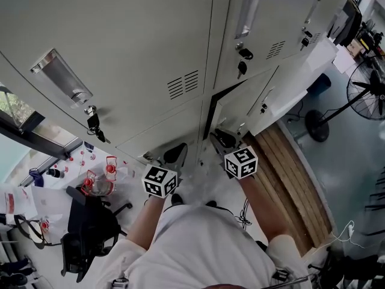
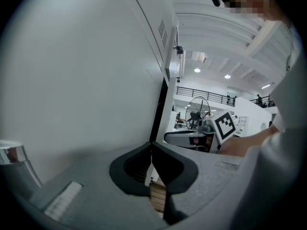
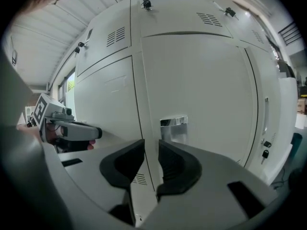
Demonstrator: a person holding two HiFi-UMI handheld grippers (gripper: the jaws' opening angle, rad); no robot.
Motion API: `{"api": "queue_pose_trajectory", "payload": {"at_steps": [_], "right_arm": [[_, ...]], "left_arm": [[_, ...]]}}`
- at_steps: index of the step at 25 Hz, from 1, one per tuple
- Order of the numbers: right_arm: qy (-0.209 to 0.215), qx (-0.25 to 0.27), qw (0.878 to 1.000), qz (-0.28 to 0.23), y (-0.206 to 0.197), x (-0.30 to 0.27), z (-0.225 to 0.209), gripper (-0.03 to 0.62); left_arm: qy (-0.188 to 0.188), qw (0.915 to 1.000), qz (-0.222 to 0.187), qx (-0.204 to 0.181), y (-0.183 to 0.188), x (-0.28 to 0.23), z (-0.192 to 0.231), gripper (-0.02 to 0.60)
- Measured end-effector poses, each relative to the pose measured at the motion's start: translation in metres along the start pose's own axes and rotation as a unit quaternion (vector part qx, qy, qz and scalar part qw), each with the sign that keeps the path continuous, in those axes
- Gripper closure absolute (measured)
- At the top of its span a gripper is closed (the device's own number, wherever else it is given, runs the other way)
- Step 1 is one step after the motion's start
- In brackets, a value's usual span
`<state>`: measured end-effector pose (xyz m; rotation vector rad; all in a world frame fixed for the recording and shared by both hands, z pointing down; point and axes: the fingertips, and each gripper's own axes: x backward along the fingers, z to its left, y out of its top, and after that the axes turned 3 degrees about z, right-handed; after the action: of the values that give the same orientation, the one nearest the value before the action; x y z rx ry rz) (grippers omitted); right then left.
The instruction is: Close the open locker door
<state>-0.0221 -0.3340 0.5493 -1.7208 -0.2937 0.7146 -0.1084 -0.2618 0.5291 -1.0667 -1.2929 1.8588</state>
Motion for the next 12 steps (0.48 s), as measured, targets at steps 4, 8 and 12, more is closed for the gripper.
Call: {"api": "queue_pose_trajectory", "payload": {"at_steps": [4, 8, 12], "right_arm": [[0.002, 0.004, 1.0, 0.004, 0.002, -0.009, -0.006, 0.502], [0.006, 0.006, 1.0, 0.003, 0.004, -0.017, -0.007, 0.502], [0.01, 0.007, 1.0, 0.003, 0.006, -0.024, -0.007, 0.502]], "left_arm": [[0.008, 1.0, -0.002, 0.002, 0.002, -0.002, 0.006, 0.566], [0.011, 0.9999, -0.003, 0.001, 0.004, -0.005, 0.007, 0.566], [0.012, 0.9999, -0.001, 0.0, 0.003, -0.007, 0.005, 0.566]]}}
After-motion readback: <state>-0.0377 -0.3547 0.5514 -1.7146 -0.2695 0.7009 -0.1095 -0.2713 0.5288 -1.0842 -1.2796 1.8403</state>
